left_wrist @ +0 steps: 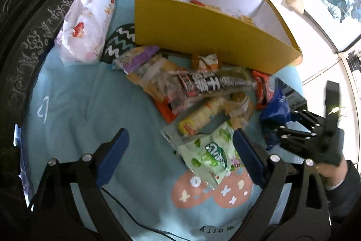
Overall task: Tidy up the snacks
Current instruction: 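Grasp the blue cracker bag with the right tool while the left grasps a green candy bag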
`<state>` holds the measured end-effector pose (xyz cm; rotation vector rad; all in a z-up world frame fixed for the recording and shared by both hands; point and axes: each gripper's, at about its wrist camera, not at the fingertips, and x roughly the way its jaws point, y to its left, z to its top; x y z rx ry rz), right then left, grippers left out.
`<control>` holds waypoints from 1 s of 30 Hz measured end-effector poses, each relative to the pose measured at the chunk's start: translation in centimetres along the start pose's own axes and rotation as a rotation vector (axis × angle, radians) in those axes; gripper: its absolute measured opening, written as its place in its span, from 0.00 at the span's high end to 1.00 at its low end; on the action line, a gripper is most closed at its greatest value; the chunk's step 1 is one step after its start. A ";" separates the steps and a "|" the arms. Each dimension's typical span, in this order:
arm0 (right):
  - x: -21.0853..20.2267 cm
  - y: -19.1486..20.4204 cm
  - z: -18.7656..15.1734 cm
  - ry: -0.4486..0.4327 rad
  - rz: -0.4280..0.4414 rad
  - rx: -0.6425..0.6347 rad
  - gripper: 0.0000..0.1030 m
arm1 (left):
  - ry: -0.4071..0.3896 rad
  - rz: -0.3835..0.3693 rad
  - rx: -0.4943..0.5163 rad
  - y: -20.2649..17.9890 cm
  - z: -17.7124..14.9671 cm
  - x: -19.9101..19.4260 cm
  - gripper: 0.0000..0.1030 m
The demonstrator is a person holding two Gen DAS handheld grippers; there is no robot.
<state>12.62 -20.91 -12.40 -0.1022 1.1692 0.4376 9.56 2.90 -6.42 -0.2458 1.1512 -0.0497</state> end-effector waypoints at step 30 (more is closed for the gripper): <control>-1.6 -1.5 -7.6 0.104 0.069 0.161 0.47 | 0.170 0.018 0.301 -7.3 -2.4 9.8 0.46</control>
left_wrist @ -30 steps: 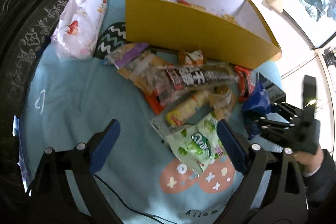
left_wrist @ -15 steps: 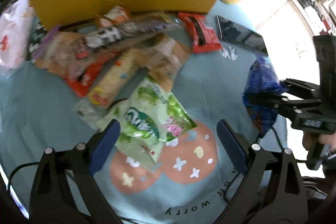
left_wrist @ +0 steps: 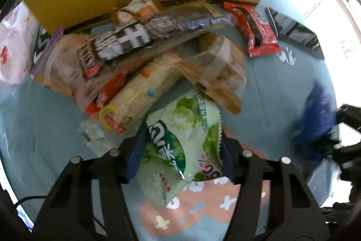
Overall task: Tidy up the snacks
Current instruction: 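Grasp the blue cracker bag with the right tool while the left grasps a green candy bag, then carry both bags into the yellow box and open both tools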
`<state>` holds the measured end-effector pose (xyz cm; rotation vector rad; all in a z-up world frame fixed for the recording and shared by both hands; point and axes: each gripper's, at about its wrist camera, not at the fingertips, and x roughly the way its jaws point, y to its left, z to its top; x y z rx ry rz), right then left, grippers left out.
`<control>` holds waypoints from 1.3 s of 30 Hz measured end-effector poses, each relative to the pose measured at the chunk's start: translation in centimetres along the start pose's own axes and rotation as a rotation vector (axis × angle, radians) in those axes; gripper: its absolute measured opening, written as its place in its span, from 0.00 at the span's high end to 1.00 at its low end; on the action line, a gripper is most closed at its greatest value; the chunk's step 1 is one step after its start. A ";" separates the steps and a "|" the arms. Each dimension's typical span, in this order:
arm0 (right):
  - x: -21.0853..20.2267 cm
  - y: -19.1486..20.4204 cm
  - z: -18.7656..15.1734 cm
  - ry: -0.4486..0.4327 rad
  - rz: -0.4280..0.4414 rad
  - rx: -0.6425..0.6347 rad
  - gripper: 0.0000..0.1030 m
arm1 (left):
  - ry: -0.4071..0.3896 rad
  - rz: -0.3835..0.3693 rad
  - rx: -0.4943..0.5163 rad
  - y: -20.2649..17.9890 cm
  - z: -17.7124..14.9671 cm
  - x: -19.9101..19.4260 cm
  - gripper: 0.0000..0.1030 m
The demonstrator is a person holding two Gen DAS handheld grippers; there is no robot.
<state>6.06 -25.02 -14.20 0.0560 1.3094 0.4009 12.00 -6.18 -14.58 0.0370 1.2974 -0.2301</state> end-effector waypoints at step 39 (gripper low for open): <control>-13.3 4.1 14.6 -0.515 0.087 -0.050 0.51 | -0.370 -0.028 -0.087 2.5 8.9 -17.0 0.48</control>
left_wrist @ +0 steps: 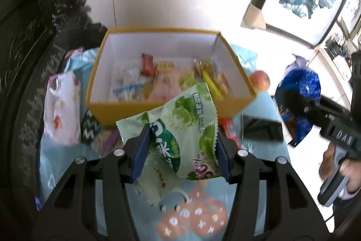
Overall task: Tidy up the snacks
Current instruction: 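Carry both bags into the yellow box and open both tools, then grasp the red candy bag with the right tool while the left grasps a yellow wafer stick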
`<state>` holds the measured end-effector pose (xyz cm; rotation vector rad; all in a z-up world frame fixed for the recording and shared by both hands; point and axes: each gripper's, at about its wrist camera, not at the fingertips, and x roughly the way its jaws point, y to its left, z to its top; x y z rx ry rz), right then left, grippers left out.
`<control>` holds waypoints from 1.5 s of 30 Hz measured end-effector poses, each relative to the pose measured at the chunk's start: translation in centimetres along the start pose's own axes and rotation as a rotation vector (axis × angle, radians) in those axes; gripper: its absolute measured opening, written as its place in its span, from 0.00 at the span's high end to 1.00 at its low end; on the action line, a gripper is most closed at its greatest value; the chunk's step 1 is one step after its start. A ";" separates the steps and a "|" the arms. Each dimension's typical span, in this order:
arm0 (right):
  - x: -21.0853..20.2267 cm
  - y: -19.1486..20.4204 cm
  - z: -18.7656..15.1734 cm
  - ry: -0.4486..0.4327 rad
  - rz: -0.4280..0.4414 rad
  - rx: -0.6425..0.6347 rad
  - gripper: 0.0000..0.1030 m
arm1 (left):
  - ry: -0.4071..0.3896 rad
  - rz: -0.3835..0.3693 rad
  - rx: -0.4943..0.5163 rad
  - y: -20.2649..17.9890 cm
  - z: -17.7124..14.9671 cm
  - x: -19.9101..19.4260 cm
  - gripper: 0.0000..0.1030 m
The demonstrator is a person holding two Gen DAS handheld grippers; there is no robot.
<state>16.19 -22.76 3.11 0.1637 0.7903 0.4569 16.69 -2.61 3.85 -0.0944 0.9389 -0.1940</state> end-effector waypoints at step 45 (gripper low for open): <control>3.3 -4.9 -11.9 0.311 -0.209 0.102 0.31 | 0.176 0.159 -0.242 8.4 -10.3 3.8 0.07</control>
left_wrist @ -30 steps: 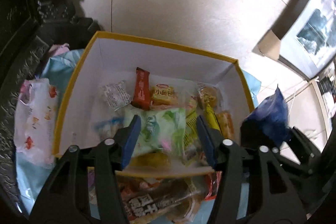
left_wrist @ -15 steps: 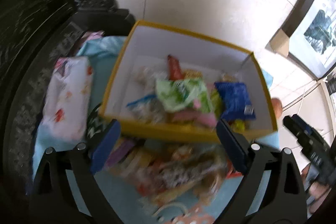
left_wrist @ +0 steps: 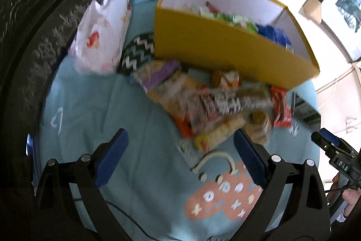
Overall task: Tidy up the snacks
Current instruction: 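Grasp the red candy bag with the right tool while the left grasps a yellow wafer stick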
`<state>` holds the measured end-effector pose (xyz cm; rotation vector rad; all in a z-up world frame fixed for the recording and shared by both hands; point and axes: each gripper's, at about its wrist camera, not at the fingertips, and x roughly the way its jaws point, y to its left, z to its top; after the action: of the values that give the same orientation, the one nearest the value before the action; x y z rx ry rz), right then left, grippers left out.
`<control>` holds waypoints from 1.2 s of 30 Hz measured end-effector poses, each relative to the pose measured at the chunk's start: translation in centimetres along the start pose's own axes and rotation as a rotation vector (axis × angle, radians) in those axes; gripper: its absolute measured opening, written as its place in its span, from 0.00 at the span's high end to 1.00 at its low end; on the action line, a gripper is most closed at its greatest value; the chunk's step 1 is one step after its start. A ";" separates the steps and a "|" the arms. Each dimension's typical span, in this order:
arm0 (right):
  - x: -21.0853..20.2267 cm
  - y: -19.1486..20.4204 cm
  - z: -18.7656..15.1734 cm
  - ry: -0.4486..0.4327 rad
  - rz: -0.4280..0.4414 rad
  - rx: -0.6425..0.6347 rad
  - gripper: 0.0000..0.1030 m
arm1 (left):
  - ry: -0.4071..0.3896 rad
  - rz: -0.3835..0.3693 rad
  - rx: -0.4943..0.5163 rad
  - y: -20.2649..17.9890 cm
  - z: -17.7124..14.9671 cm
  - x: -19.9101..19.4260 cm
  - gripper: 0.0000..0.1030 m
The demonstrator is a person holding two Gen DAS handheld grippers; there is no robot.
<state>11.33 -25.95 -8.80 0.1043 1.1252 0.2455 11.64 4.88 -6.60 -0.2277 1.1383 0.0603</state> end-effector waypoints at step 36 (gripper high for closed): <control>9.8 4.4 5.5 0.045 -0.144 -0.117 0.14 | 0.085 0.015 -0.061 4.3 0.0 3.7 0.07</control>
<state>19.63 -19.03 -14.15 -0.0861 1.1547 0.1851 12.49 8.86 -10.64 -0.2775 1.2237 0.0995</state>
